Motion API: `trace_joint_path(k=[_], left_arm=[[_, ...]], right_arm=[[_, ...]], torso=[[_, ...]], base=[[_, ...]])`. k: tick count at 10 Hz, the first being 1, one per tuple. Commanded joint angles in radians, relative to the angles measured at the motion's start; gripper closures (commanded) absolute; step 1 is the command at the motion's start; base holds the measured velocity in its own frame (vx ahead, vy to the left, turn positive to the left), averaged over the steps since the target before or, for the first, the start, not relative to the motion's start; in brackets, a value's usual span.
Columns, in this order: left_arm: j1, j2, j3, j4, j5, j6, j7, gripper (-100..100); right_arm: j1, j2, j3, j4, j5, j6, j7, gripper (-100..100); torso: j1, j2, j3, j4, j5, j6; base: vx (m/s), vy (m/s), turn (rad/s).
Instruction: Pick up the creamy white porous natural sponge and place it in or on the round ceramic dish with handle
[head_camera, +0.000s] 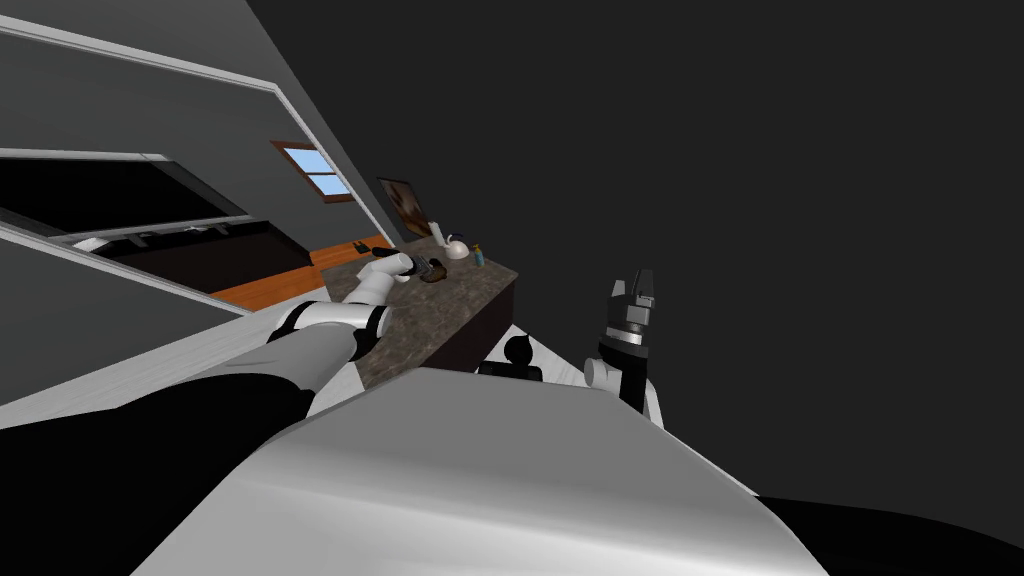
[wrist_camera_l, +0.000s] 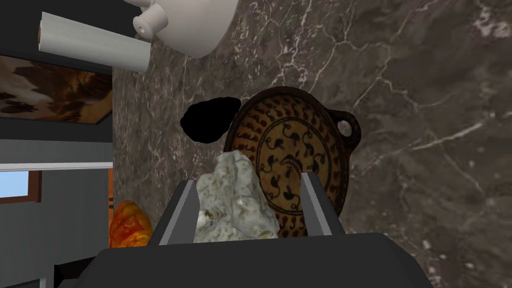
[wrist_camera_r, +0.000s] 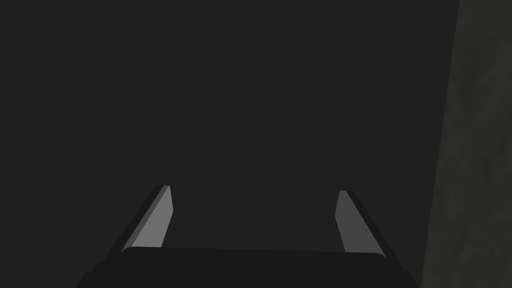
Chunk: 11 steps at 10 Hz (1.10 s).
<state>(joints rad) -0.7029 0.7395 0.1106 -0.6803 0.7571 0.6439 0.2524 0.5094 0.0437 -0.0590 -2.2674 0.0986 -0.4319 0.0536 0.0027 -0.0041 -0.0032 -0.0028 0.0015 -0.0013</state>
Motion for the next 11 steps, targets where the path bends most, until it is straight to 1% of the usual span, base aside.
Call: trace_joint_path(k=[1,4,5,6,7,8,9,11], left_arm=[[0.0,0.0,0.0,0.0,0.0,0.0,0.0,-100],[0.0,0.0,0.0,0.0,0.0,0.0,0.0,-100],[0.0,0.0,0.0,0.0,0.0,0.0,0.0,0],[-0.037,-0.05,-0.014,-0.004,-0.038,0.015,0.019,-100],[-0.037,-0.052,-0.014,-0.004,-0.038,0.015,0.019,-100],[-0.074,-0.089,-0.029,-0.008,-0.069,0.029,0.038,-100],[-0.074,-0.104,-0.029,-0.006,-0.073,0.029,0.036,-100],[-0.074,-0.104,-0.029,-0.008,-0.076,0.029,0.038,-100]], right_arm=[[0.0,0.0,0.0,0.0,0.0,0.0,0.0,0],[0.0,0.0,0.0,0.0,0.0,0.0,0.0,0],[0.0,0.0,0.0,0.0,0.0,0.0,0.0,0],[0.0,0.0,0.0,0.0,0.0,0.0,0.0,0],[0.0,0.0,0.0,0.0,0.0,0.0,0.0,0],[0.0,0.0,0.0,0.0,0.0,0.0,0.0,0],[0.0,0.0,0.0,0.0,0.0,0.0,0.0,0],[0.0,0.0,0.0,0.0,0.0,0.0,0.0,0]], torso=[[0.0,0.0,0.0,0.0,0.0,0.0],[-0.003,0.002,0.001,0.001,-0.001,0.0],[-0.003,0.002,0.001,0.001,-0.001,0.0],[-0.003,0.002,0.001,0.001,-0.001,0.0],[-0.004,0.003,0.002,0.001,-0.001,-0.001],[-0.004,0.003,0.002,0.001,-0.001,0.0],[-0.004,0.003,0.002,0.001,-0.001,0.0],[-0.004,0.003,0.002,0.001,-0.001,0.0]], base=[[0.0,0.0,0.0],[0.0,0.0,0.0],[0.0,0.0,0.0],[-0.023,-0.002,0.22],[-0.019,-0.006,0.164],[-0.02,-0.008,0.16],[-0.01,-0.021,0.081],[-0.003,-0.001,0.022]])
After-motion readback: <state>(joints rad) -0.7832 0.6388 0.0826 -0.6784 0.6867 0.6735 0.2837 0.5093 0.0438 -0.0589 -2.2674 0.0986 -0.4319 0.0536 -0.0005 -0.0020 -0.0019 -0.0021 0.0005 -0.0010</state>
